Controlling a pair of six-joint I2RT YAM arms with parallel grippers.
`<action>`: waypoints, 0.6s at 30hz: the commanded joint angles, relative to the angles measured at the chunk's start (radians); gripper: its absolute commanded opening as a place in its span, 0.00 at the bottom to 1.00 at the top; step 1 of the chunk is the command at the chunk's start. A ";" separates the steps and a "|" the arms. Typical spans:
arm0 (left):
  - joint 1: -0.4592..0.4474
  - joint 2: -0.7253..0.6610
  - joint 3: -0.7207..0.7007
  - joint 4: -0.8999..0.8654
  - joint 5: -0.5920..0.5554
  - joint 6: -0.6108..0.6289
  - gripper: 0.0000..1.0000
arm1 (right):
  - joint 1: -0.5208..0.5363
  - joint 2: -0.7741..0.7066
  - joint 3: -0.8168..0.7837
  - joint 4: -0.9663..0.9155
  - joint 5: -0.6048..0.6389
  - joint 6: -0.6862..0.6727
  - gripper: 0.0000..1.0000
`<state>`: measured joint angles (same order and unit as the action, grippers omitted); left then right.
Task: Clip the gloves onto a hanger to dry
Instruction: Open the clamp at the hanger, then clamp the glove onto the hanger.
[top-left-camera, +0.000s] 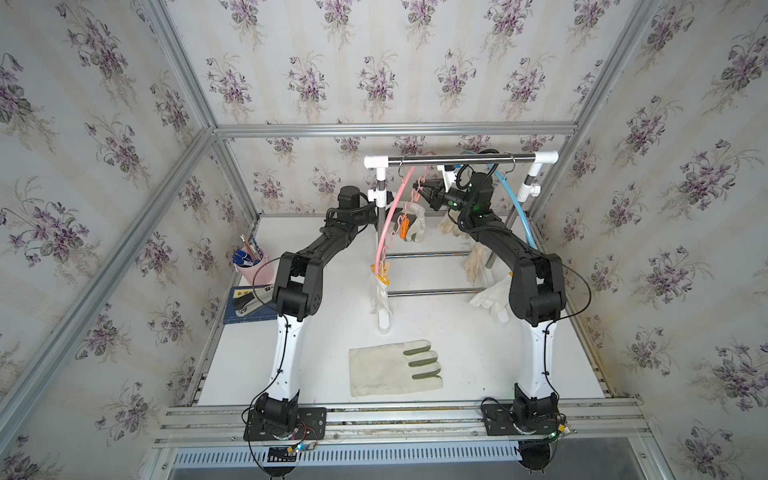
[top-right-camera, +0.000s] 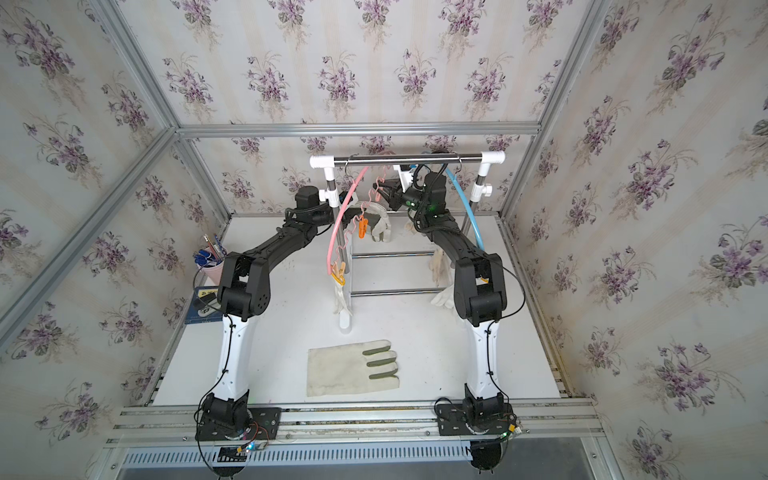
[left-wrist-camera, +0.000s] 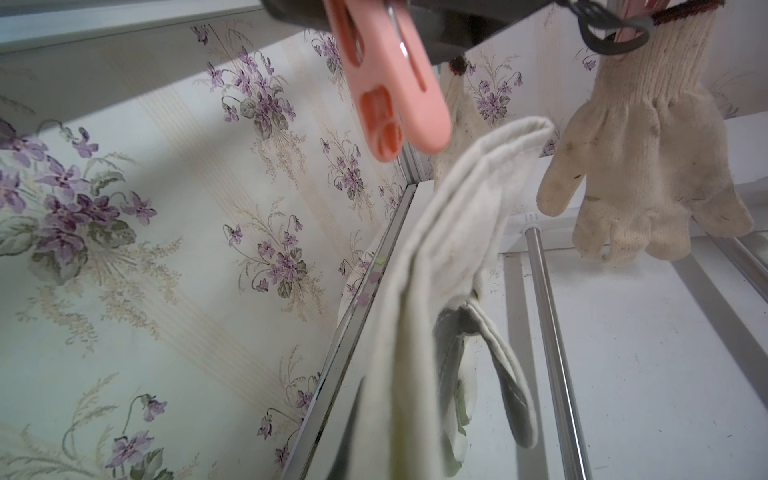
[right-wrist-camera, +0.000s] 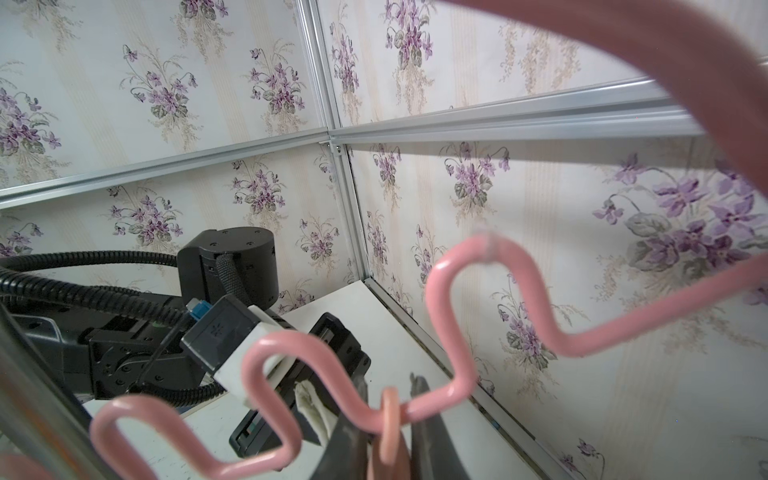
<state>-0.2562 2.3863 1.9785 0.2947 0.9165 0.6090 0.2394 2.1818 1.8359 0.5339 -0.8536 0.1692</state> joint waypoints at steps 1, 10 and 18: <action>-0.004 0.009 0.017 0.017 -0.005 -0.005 0.00 | 0.000 -0.002 -0.003 0.031 -0.016 0.021 0.06; -0.009 0.043 0.068 0.017 -0.026 -0.001 0.00 | 0.008 -0.004 -0.009 0.036 -0.040 0.026 0.06; -0.014 0.060 0.092 0.014 -0.014 -0.014 0.00 | 0.009 -0.004 -0.019 0.025 -0.048 0.012 0.05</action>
<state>-0.2710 2.4447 2.0598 0.2871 0.8890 0.6075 0.2478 2.1815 1.8168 0.5457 -0.8906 0.1864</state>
